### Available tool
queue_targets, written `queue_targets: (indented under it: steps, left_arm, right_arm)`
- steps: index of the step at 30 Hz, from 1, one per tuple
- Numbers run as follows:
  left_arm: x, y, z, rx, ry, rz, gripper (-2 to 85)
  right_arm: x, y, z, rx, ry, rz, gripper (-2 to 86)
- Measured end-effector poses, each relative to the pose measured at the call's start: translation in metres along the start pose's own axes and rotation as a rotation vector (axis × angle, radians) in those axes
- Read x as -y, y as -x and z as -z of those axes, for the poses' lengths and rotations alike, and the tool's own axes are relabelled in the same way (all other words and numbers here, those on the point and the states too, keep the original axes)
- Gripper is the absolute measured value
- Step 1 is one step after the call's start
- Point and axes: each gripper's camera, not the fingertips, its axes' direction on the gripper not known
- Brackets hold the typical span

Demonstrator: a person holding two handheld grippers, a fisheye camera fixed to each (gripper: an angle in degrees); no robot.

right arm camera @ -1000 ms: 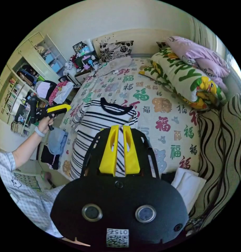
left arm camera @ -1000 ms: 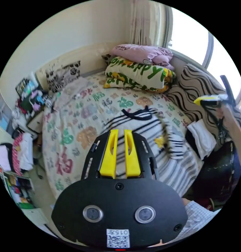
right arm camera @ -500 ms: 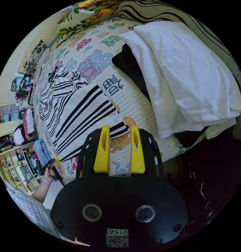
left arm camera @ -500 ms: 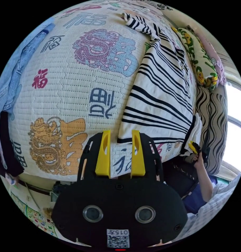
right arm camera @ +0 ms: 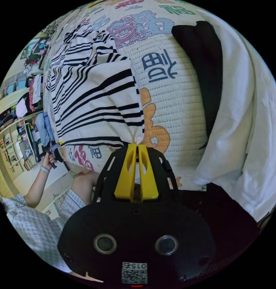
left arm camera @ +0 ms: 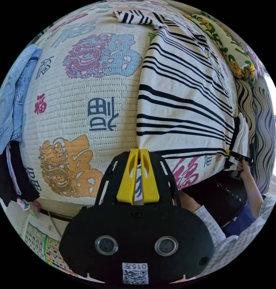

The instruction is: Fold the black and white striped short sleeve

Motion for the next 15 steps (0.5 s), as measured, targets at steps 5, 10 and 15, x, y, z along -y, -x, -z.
queue_targets:
  steps: [5, 10, 15]
  left_arm:
    - [0.0, -0.014, 0.016, 0.009, 0.032, -0.011, -0.1]
    - [-0.012, -0.015, 0.005, 0.037, 0.164, 0.052, 0.1]
    - [-0.005, -0.026, -0.021, 0.038, 0.18, 0.114, 1.6]
  right_arm:
    - [-0.014, -0.014, 0.021, 0.097, 0.087, 0.014, -0.9]
    - [-0.031, -0.023, 0.008, 0.078, 0.26, -0.007, -0.7]
    - [-0.033, -0.038, -0.012, 0.105, 0.259, -0.109, 2.3]
